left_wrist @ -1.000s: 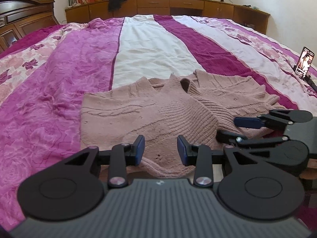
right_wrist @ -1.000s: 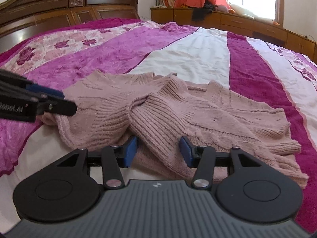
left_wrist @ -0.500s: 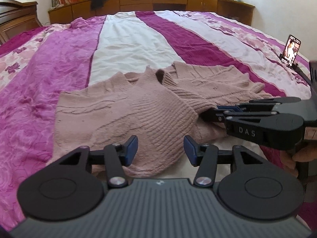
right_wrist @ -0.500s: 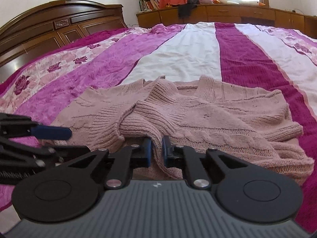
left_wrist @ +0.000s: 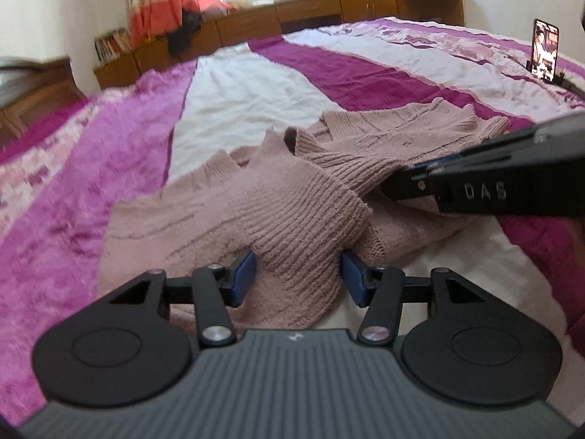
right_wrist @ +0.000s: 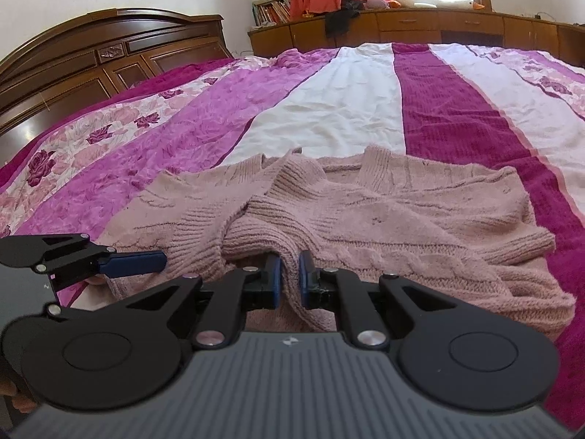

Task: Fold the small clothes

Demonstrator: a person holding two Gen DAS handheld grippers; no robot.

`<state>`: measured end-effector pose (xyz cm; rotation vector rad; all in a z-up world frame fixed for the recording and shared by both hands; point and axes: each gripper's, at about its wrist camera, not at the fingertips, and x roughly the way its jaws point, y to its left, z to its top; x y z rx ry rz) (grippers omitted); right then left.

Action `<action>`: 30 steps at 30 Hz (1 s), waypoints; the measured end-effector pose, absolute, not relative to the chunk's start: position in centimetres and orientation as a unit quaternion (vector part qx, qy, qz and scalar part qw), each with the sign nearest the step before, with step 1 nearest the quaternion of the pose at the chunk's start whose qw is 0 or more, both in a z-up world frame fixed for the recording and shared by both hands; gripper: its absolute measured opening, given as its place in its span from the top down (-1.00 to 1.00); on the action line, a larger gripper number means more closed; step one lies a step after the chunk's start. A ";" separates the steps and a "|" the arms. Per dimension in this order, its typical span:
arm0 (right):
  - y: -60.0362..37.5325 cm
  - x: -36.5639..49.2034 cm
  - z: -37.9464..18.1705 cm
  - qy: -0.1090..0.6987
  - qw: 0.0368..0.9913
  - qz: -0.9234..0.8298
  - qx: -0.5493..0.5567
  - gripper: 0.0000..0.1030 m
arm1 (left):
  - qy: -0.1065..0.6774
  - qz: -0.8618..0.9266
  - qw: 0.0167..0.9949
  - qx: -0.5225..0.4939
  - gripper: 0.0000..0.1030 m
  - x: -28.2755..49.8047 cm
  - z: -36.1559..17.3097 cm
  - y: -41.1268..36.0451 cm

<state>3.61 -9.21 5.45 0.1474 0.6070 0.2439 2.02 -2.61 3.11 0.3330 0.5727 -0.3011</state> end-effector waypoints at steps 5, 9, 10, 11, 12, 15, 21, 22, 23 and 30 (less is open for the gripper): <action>-9.3 3.4 6.4 0.280 0.952 0.112 0.051 0.83 | 0.266 -0.155 0.939 0.154 0.74 2.2 4.5 -1.8; -10.0 3.5 7.6 0.262 0.959 0.099 0.033 0.84 | 0.244 -0.141 0.945 0.167 0.75 3.3 6.5 -0.4; -10.3 3.7 8.0 0.258 0.961 0.096 0.029 0.84 | 0.238 -0.134 0.947 0.170 0.75 3.9 7.2 0.1; -10.6 3.9 8.4 0.253 0.963 0.091 0.022 0.85 | 0.234 -0.128 0.948 0.172 0.75 4.5 7.7 0.6; -10.9 4.1 8.7 0.249 0.964 0.087 0.016 0.85 | 0.229 -0.118 0.950 0.174 0.75 5.2 8.3 1.1; -12.1 5.1 9.9 0.237 0.969 0.070 -0.003 0.85 | 0.218 -0.086 0.956 0.176 0.75 7.7 9.9 3.0; -14.9 8.3 11.3 0.222 0.974 0.024 -0.046 0.86 | 0.227 -0.053 0.957 0.174 0.75 13.0 10.5 5.8; -15.4 8.9 11.2 0.222 0.974 0.016 -0.050 0.86 | 0.229 -0.052 0.956 0.177 0.75 13.7 10.1 6.1; -15.9 9.6 11.1 0.224 0.973 0.006 -0.054 0.86 | 0.232 -0.050 0.955 0.179 0.75 14.4 9.6 6.4; -19.4 14.8 7.4 0.269 0.959 -0.046 -0.080 0.86 | 0.290 -0.050 0.939 0.179 0.70 18.4 4.7 7.6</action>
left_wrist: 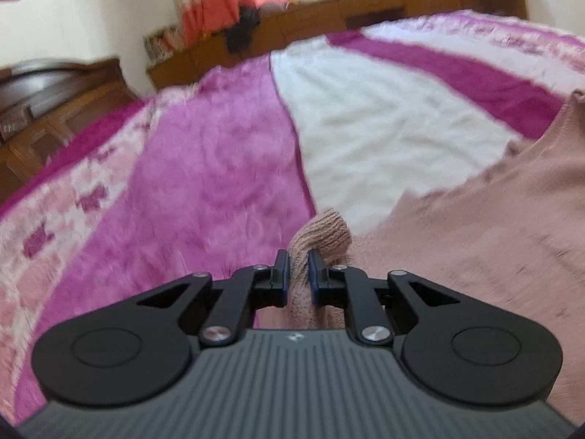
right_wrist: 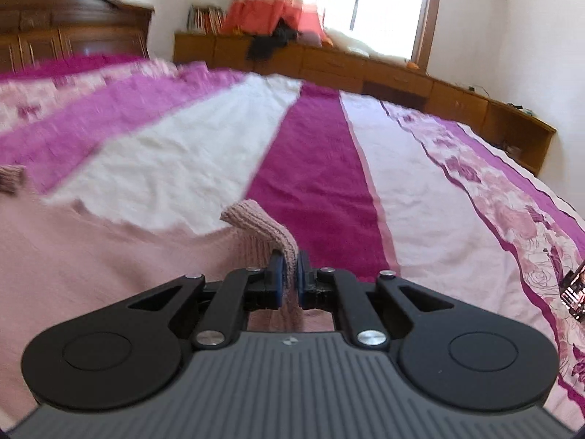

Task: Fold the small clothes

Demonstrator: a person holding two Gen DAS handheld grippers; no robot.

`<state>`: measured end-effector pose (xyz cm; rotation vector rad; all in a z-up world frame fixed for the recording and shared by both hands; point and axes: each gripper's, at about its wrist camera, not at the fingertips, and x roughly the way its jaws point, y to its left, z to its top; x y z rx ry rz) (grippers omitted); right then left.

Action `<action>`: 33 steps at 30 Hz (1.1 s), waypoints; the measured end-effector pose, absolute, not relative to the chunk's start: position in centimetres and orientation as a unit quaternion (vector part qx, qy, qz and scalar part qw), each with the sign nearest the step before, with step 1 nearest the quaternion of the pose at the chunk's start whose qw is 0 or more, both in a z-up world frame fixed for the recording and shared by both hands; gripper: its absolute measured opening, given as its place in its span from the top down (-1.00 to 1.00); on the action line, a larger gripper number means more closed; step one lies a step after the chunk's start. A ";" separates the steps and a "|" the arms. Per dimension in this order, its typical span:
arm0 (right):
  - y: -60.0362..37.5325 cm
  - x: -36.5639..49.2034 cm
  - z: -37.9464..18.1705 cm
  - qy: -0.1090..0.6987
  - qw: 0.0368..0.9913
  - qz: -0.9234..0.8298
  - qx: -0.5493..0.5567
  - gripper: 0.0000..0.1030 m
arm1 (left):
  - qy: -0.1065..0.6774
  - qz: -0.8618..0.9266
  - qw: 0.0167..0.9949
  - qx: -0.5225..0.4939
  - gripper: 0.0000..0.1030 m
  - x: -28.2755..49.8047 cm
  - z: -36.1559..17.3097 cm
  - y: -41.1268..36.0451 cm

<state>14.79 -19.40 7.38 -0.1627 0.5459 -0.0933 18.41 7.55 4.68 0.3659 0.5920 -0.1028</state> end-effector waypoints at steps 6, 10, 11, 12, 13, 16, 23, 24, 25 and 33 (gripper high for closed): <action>-22.1 18.4 2.9 0.335 0.937 -0.055 -0.078 0.83 | 0.313 -0.031 0.941 0.121 0.38 19.1 3.1 10.0; -24.5 18.6 3.6 0.330 0.942 -0.053 -0.014 0.82 | 0.314 -0.022 0.947 0.069 0.23 19.2 4.4 12.2; -25.0 18.5 4.0 0.326 0.943 -0.063 -0.006 0.82 | 0.313 -0.017 0.948 0.059 0.23 19.1 4.7 12.6; -25.5 18.2 4.4 0.321 0.944 -0.074 0.004 0.81 | 0.313 -0.013 0.948 0.051 0.27 19.1 5.0 12.9; -25.8 17.8 4.7 0.318 0.945 -0.078 0.014 0.81 | 0.312 -0.008 0.949 0.045 0.27 19.0 5.4 13.4; -26.5 16.1 5.8 0.316 0.945 -0.062 0.057 0.80 | 0.308 -0.010 0.950 0.037 0.27 18.8 6.3 13.9; -24.2 12.2 6.6 0.314 0.946 -0.003 0.074 0.78 | 0.302 -0.051 0.952 0.032 0.27 16.6 7.2 12.7; -23.8 12.0 6.5 0.316 0.946 0.005 0.073 0.77 | 0.302 -0.063 0.951 0.033 0.27 16.3 7.1 12.3; -23.3 11.7 6.4 0.317 0.946 0.010 0.068 0.77 | 0.306 -0.075 0.948 0.036 0.27 16.1 7.0 11.7; -22.1 12.3 3.7 0.328 0.944 -0.002 0.039 0.73 | 0.349 -0.095 0.931 0.047 0.27 18.6 3.7 9.7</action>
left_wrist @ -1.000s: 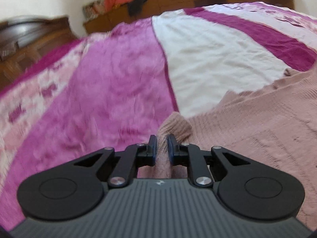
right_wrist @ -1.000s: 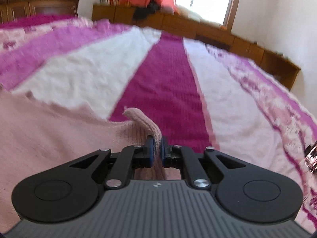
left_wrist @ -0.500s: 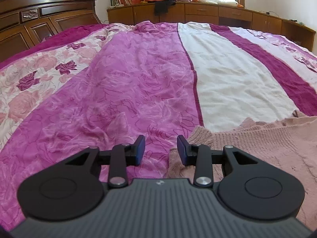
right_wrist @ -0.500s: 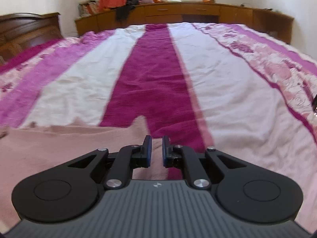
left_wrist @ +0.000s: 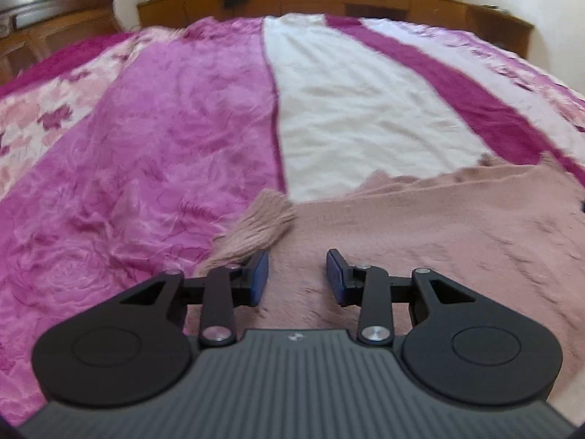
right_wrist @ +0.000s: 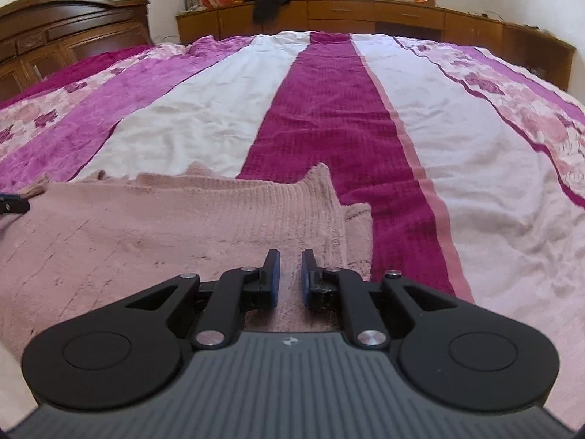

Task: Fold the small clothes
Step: 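Press and straighten the folded cardigan edge with the right tool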

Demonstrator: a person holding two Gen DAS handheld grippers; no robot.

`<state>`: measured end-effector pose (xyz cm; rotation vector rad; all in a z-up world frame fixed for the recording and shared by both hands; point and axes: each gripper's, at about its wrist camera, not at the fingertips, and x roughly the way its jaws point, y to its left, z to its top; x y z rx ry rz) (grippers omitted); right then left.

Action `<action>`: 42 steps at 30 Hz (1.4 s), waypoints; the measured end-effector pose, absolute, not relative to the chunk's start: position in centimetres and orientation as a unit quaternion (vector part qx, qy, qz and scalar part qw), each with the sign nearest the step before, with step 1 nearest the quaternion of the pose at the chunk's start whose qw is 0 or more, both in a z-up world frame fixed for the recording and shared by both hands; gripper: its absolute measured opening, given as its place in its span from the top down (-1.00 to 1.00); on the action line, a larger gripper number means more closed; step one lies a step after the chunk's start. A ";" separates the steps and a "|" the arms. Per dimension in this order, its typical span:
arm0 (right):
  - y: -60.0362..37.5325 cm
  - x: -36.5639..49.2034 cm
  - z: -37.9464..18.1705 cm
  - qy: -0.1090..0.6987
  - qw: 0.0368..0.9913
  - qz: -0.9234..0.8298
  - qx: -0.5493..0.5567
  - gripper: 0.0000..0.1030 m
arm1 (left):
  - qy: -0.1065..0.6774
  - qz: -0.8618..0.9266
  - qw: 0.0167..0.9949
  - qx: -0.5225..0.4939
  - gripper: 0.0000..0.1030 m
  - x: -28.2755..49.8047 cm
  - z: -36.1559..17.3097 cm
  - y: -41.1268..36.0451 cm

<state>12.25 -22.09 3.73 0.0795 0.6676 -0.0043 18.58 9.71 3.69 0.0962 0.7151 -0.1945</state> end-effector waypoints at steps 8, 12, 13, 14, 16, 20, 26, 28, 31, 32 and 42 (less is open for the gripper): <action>-22.5 12.9 2.6 0.325 0.945 -0.008 0.047 0.72 | 0.349 -0.061 0.935 0.015 0.27 20.4 3.9 12.0; -22.6 13.0 2.7 0.326 0.944 -0.010 0.055 0.69 | 0.351 -0.061 0.935 0.001 0.27 19.8 4.2 12.5; -22.6 13.0 2.8 0.326 0.944 -0.010 0.058 0.69 | 0.352 -0.059 0.934 0.001 0.27 19.6 4.3 12.5; -22.8 12.9 2.9 0.325 0.944 -0.009 0.064 0.67 | 0.356 -0.058 0.933 0.000 0.27 19.3 4.5 12.5; -23.2 12.6 3.3 0.319 0.944 -0.008 0.087 0.56 | 0.363 -0.057 0.930 -0.001 0.27 18.4 4.9 12.4; -24.0 11.0 4.2 0.304 0.943 -0.007 0.132 0.15 | 0.362 -0.054 0.930 0.001 0.27 16.1 6.1 12.2; -24.6 8.0 5.5 0.297 0.942 -0.032 0.150 -0.29 | 0.370 -0.047 0.928 -0.019 0.25 12.8 7.8 12.2; -25.4 7.2 5.4 0.309 0.933 -0.030 0.180 -0.32 | 0.376 -0.042 0.925 -0.032 0.19 11.7 8.0 12.3; -26.4 6.1 5.1 0.323 0.919 -0.014 0.227 -0.33 | 0.383 -0.035 0.922 -0.044 0.17 10.3 8.0 12.3; -26.6 5.8 4.9 0.329 0.914 -0.009 0.238 -0.34 | 0.386 -0.033 0.921 -0.048 0.17 9.8 8.0 12.4; -26.7 5.8 3.2 0.364 0.885 0.041 0.286 -0.49 | 0.404 -0.008 0.913 -0.061 0.16 7.3 7.2 12.8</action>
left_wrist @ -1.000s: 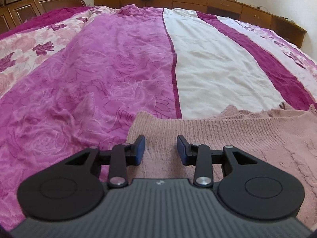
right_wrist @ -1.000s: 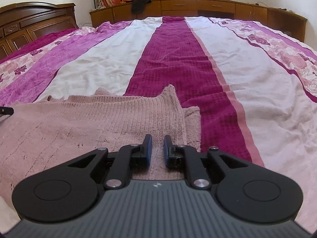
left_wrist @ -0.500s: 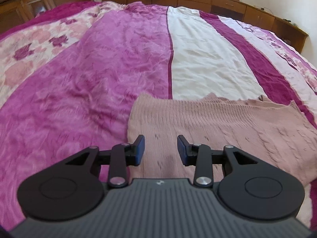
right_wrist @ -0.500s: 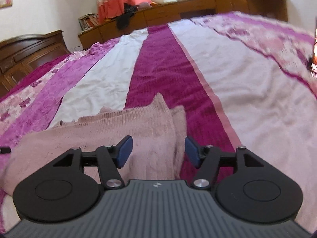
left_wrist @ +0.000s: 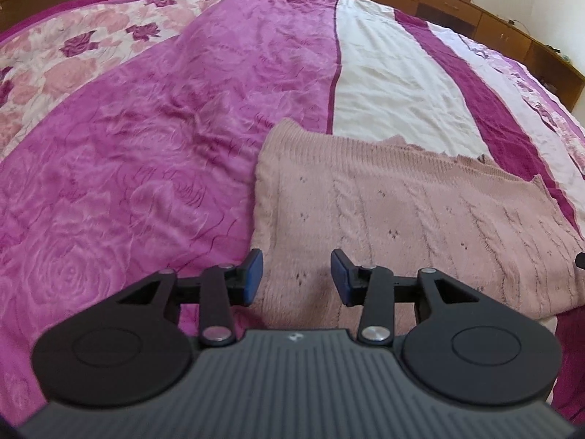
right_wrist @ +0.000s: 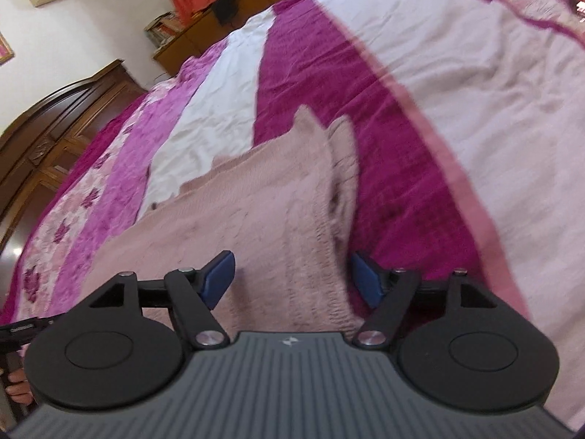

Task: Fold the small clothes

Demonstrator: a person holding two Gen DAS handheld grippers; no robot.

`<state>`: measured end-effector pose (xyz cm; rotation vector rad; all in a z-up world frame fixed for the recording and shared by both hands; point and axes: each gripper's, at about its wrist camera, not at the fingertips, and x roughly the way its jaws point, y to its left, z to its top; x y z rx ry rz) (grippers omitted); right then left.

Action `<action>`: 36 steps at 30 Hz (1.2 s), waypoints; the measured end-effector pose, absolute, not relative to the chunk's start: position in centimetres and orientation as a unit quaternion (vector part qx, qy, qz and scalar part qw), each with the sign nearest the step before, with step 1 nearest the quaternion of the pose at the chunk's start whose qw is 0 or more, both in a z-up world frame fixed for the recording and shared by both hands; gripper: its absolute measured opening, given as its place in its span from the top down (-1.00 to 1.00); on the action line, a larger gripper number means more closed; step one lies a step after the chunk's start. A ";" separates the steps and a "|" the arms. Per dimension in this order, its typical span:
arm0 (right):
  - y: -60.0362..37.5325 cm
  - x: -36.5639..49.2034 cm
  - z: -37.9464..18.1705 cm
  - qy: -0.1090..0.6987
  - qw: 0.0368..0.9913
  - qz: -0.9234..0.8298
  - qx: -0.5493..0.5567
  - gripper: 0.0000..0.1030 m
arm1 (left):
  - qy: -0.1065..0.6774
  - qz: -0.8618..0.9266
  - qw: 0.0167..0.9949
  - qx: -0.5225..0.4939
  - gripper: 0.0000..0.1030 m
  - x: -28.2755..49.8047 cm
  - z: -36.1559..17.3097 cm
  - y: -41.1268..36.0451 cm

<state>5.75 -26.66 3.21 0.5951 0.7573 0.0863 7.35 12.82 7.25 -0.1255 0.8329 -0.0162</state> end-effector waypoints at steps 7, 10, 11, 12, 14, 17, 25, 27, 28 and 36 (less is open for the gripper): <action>-26.4 7.0 2.1 0.361 0.874 0.057 0.321 -0.49 | 0.409 -0.003 0.911 -0.055 0.16 7.0 6.9 12.6; -26.4 7.2 2.0 0.356 0.872 0.066 0.330 -0.35 | 0.408 -0.003 0.911 -0.053 0.16 7.0 6.9 12.5; -26.4 7.2 1.9 0.355 0.872 0.067 0.331 -0.26 | 0.408 -0.003 0.911 -0.051 0.16 7.0 6.9 12.4; -26.4 7.2 1.8 0.354 0.871 0.067 0.334 -0.18 | 0.408 -0.002 0.911 -0.050 0.16 7.0 6.9 12.4; -26.7 7.2 1.6 0.351 0.870 0.067 0.340 -0.04 | 0.409 -0.002 0.911 -0.048 0.16 7.1 6.8 12.3; -27.2 7.3 1.1 0.348 0.862 0.071 0.361 -0.01 | 0.410 0.000 0.911 -0.047 0.16 7.1 6.7 12.2; -27.2 8.0 0.5 0.344 0.862 0.071 0.365 -0.02 | 0.411 0.001 0.910 -0.046 0.16 7.2 6.7 12.1; -27.3 7.9 0.4 0.337 0.861 0.074 0.375 -0.02 | 0.411 0.001 0.910 -0.046 0.16 7.3 6.7 12.1; -27.5 7.8 0.3 0.334 0.859 0.076 0.380 -0.02 | 0.412 0.001 0.910 -0.046 0.16 7.3 6.7 12.1; -27.2 7.6 0.6 0.315 0.863 0.072 0.388 0.22 | 0.411 0.001 0.910 -0.047 0.16 7.2 6.8 12.1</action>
